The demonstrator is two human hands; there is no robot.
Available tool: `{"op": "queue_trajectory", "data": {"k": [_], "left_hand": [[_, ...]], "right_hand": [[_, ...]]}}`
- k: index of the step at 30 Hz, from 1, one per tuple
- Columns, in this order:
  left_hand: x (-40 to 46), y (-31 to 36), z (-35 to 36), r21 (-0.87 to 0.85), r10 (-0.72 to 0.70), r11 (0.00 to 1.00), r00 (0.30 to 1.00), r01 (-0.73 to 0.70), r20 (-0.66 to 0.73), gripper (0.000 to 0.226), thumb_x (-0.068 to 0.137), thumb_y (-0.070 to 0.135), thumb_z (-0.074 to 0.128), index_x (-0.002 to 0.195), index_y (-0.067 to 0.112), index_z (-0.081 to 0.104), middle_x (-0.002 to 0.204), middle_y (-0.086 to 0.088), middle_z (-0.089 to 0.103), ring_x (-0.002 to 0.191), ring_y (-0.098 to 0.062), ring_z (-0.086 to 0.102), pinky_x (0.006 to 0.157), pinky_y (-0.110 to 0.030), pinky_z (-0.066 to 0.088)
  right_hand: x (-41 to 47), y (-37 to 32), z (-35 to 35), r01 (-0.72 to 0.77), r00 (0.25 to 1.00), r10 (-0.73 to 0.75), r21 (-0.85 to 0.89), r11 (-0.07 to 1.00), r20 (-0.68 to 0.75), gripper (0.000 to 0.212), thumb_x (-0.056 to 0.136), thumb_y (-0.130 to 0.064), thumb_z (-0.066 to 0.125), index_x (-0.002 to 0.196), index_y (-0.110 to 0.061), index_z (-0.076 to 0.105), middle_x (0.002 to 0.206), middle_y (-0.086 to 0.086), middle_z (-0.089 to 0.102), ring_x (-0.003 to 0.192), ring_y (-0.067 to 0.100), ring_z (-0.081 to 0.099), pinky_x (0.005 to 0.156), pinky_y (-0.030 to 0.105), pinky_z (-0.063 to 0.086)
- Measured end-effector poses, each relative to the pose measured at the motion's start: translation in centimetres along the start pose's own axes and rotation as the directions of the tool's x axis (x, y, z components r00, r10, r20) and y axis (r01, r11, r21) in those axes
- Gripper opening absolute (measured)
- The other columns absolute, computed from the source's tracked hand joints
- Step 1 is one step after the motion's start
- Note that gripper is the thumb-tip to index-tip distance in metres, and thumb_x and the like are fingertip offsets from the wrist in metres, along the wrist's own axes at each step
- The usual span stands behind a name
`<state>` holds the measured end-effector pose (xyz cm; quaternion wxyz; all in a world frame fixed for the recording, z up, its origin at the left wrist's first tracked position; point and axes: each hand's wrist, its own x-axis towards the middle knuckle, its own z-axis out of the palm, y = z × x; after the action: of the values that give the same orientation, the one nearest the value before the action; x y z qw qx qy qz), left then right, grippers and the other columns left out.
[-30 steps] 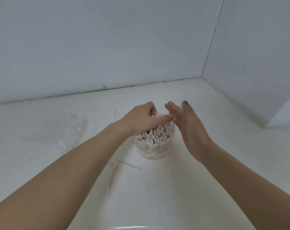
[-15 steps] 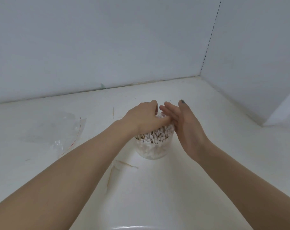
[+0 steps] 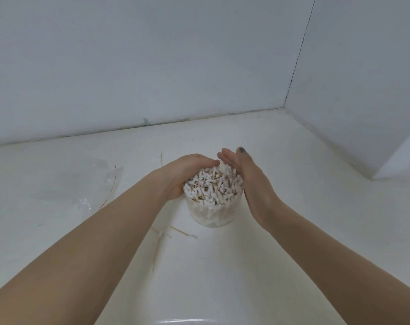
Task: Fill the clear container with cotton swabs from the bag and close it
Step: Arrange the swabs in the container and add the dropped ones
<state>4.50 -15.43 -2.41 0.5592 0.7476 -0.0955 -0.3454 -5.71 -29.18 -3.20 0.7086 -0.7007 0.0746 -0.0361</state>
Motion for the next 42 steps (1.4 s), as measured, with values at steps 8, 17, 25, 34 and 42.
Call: {"op": "queue_trajectory", "data": {"k": [8, 17, 25, 34, 42], "left_hand": [[-0.2, -1.2, -0.7, 0.128, 0.073, 0.99, 0.995, -0.065, -0.065, 0.039, 0.098, 0.05, 0.061, 0.118, 0.018, 0.072, 0.113, 0.0, 0.079, 0.107, -0.022, 0.074, 0.106, -0.045, 0.054], [-0.6, -1.4, -0.9, 0.067, 0.066, 0.996, 0.996, -0.062, -0.058, 0.043, 0.095, 0.055, 0.064, 0.122, 0.022, 0.071, 0.119, 0.003, 0.077, 0.112, -0.018, 0.072, 0.107, -0.04, 0.052], [-0.6, -1.8, -1.2, 0.13, 0.096, 0.988, 0.994, -0.088, -0.06, 0.05, 0.083, 0.052, 0.08, 0.121, 0.021, 0.069, 0.118, 0.001, 0.076, 0.112, -0.02, 0.072, 0.107, -0.043, 0.053], [-0.6, -0.7, -1.2, 0.237, 0.073, 0.97, 0.994, -0.051, -0.086, 0.043, 0.086, 0.047, 0.079, 0.113, 0.016, 0.069, 0.112, -0.002, 0.077, 0.104, -0.021, 0.074, 0.099, -0.043, 0.058], [-1.3, -0.5, -0.6, 0.253, 0.085, 0.966, 0.991, -0.057, -0.1, 0.037, 0.09, 0.05, 0.073, 0.115, 0.023, 0.068, 0.117, 0.002, 0.074, 0.11, -0.019, 0.07, 0.104, -0.043, 0.055]], "right_hand": [[-1.3, 1.2, -0.9, 0.262, 0.952, -0.297, -0.295, 0.919, -0.081, 0.039, 0.109, -0.039, 0.032, 0.13, -0.03, 0.064, 0.127, -0.021, 0.063, 0.119, -0.01, 0.054, 0.091, 0.004, 0.042], [-1.9, 2.3, -3.1, 0.53, 0.789, -0.546, -0.762, 0.372, 0.282, 0.046, 0.108, -0.033, 0.03, 0.137, -0.018, 0.061, 0.139, -0.008, 0.06, 0.133, 0.007, 0.046, 0.115, 0.023, 0.032], [-1.5, 1.7, -3.4, 0.463, 0.866, -0.383, -0.805, 0.371, 0.322, 0.052, 0.107, -0.042, 0.02, 0.146, -0.031, 0.052, 0.147, -0.017, 0.052, 0.142, 0.005, 0.037, 0.12, 0.031, 0.024], [-2.5, 2.5, -4.2, 0.445, 0.864, -0.463, -0.731, 0.518, 0.197, 0.05, 0.103, -0.042, 0.03, 0.135, -0.02, 0.062, 0.136, -0.012, 0.058, 0.13, 0.005, 0.048, 0.11, 0.031, 0.039], [-2.1, 2.0, -3.6, 0.497, 0.812, -0.506, -0.798, 0.341, 0.29, 0.044, 0.104, -0.033, 0.035, 0.13, -0.013, 0.065, 0.128, -0.005, 0.064, 0.123, 0.012, 0.053, 0.106, 0.032, 0.043]]}}
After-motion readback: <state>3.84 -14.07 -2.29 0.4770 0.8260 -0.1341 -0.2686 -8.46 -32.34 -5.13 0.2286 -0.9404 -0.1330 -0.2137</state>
